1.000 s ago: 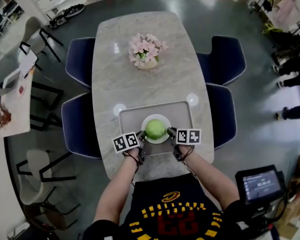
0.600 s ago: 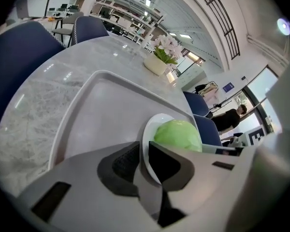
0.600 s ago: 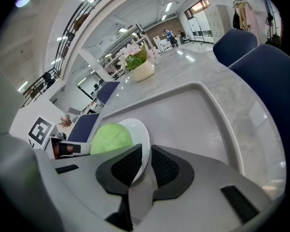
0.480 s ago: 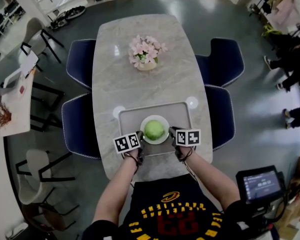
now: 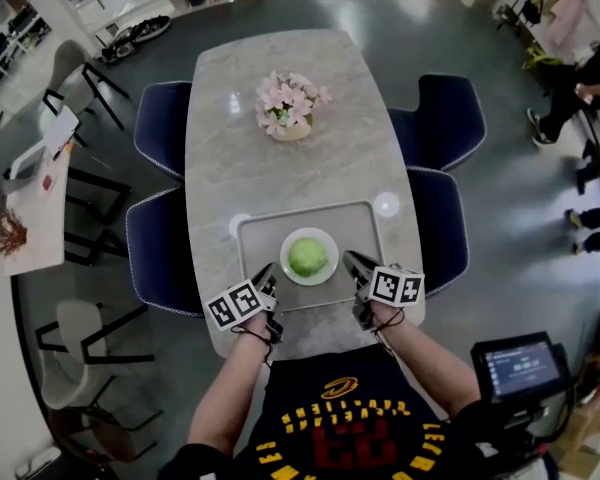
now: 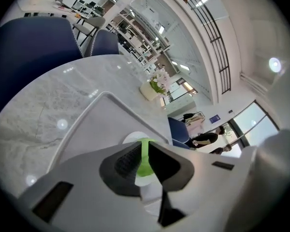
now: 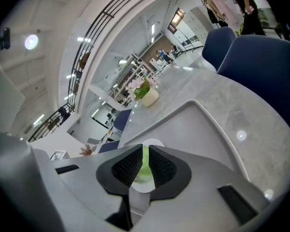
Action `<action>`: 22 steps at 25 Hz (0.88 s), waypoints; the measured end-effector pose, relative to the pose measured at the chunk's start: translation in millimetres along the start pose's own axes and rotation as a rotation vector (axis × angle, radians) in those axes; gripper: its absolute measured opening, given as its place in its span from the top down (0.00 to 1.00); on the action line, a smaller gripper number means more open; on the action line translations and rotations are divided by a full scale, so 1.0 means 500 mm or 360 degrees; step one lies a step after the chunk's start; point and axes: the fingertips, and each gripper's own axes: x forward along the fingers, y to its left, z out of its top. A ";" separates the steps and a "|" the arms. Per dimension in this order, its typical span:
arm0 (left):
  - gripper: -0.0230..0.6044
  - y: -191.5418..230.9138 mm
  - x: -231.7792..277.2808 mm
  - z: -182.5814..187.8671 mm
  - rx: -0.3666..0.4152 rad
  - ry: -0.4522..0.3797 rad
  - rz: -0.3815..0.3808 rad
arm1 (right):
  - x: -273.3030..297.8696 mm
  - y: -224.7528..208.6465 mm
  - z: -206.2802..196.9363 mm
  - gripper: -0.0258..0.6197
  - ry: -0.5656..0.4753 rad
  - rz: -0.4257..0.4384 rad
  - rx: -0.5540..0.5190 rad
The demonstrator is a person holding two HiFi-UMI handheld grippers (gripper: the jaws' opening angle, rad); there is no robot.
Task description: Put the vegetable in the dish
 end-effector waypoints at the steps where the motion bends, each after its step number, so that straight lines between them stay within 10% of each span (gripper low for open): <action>1: 0.89 -0.027 -0.011 0.001 0.0018 -0.0013 -0.0063 | -0.010 0.013 0.003 0.89 -0.0010 0.0039 0.0012; 11: 0.96 -0.251 -0.107 -0.048 0.0379 -0.0003 -0.0535 | -0.104 0.172 0.013 0.95 -0.0090 0.0383 -0.0032; 22: 0.96 -0.412 -0.172 -0.035 0.0725 -0.0091 -0.0704 | -0.176 0.343 0.085 0.95 -0.0198 0.0578 -0.0478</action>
